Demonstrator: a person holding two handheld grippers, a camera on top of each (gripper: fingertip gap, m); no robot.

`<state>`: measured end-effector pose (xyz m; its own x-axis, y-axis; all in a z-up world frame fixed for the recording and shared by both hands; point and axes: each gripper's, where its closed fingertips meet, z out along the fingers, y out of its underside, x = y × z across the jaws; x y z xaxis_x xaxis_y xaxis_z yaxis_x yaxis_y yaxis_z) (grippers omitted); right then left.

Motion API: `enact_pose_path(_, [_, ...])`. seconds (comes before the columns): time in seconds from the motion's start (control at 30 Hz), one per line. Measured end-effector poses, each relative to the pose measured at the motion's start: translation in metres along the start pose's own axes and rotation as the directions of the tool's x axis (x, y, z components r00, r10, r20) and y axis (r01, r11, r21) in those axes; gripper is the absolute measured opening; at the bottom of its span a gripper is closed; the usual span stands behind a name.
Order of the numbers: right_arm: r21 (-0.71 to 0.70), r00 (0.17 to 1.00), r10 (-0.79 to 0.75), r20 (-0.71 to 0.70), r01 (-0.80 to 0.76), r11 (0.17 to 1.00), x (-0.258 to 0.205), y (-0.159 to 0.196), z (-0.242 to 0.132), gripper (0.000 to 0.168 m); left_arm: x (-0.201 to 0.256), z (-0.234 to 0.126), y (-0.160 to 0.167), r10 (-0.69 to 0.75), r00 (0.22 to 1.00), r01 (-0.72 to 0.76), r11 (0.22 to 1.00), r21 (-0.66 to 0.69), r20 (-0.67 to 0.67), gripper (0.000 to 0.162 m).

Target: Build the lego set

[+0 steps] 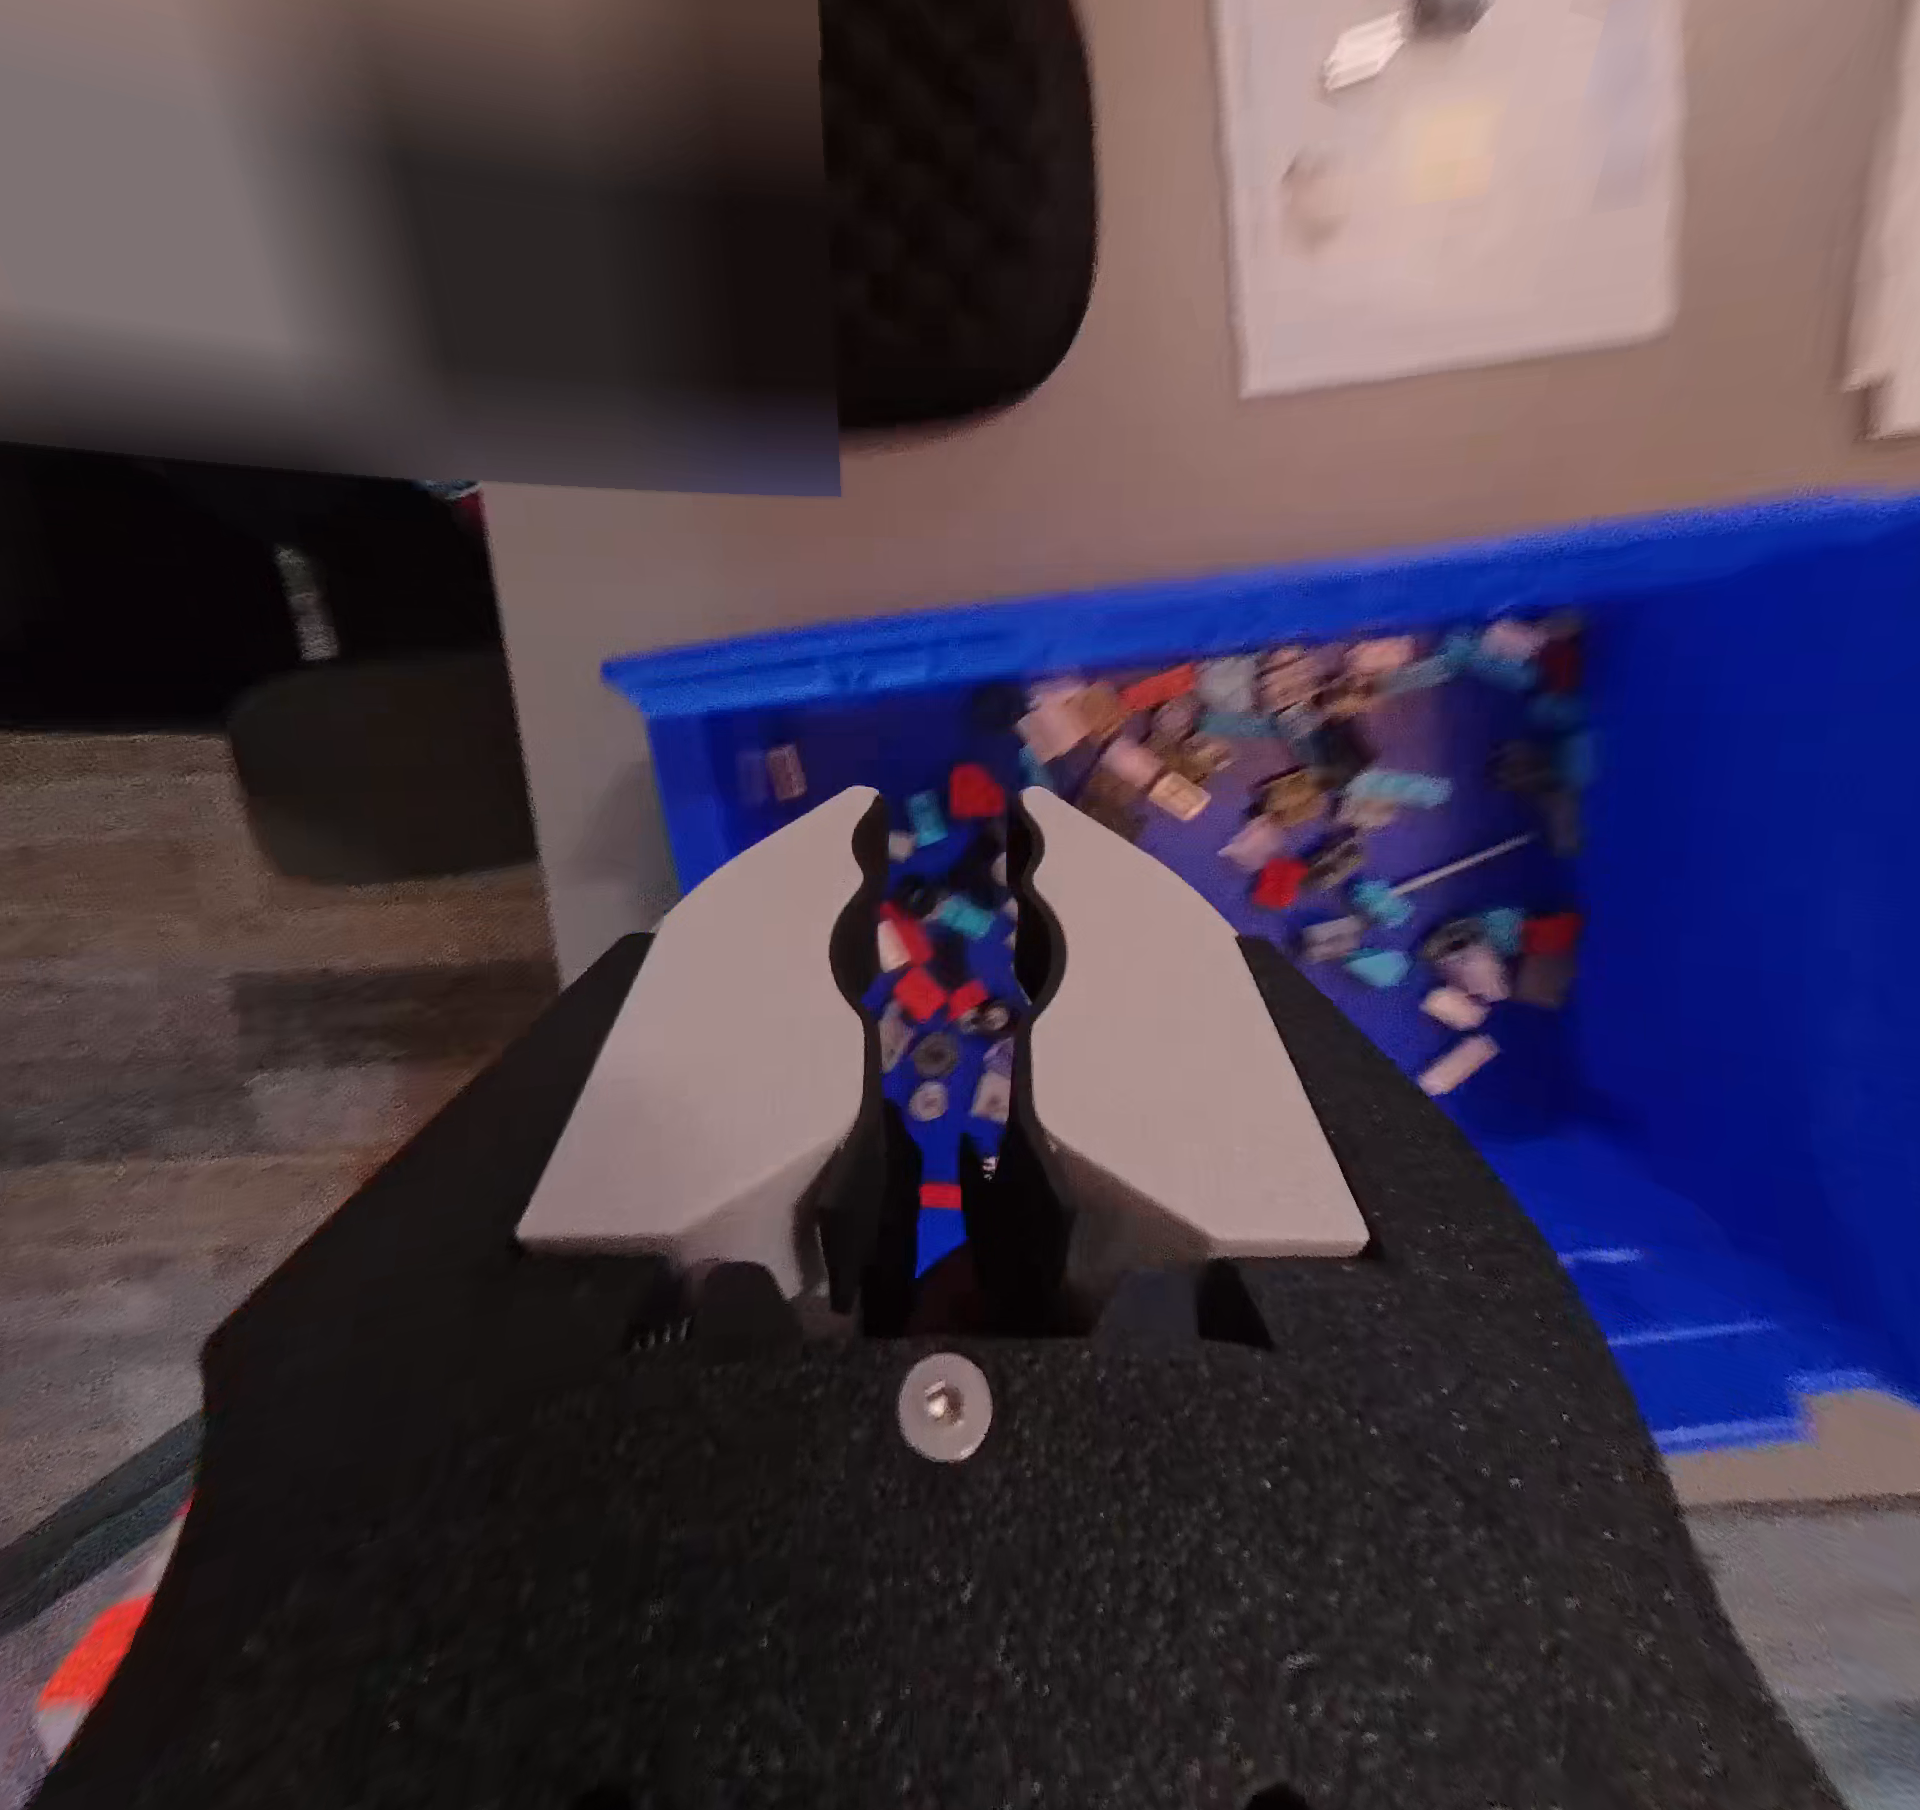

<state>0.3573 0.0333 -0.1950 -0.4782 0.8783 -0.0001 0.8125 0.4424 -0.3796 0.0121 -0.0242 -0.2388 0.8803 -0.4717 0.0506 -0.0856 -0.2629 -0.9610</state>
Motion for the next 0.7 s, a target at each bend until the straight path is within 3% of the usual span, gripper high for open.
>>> enact_pose_path(0.1, [-0.051,0.997,0.028,0.078,-0.024,0.998,-0.016,0.033,0.026,0.019,-0.003,-0.005,-0.009,-0.042,0.999,0.042,0.997,0.07,-0.003,0.037])
enact_pose_path(0.23, [-0.036,0.985,-0.035,0.168,0.041,0.998,-0.028,0.051,0.061,0.018,-0.005,-0.011,-0.016,-0.071,0.997,0.073,0.988,0.135,-0.015,0.037])
enact_pose_path(0.5, [0.103,0.913,-0.29,0.286,0.271,0.957,-0.042,0.047,0.09,0.012,-0.002,-0.008,-0.015,-0.045,0.999,0.048,0.989,0.138,-0.024,0.037])
enact_pose_path(0.7, [0.152,0.827,-0.347,0.442,0.313,0.938,-0.052,0.043,0.1,0.005,-0.005,-0.009,-0.016,-0.055,0.998,0.056,0.987,0.152,-0.012,0.037])
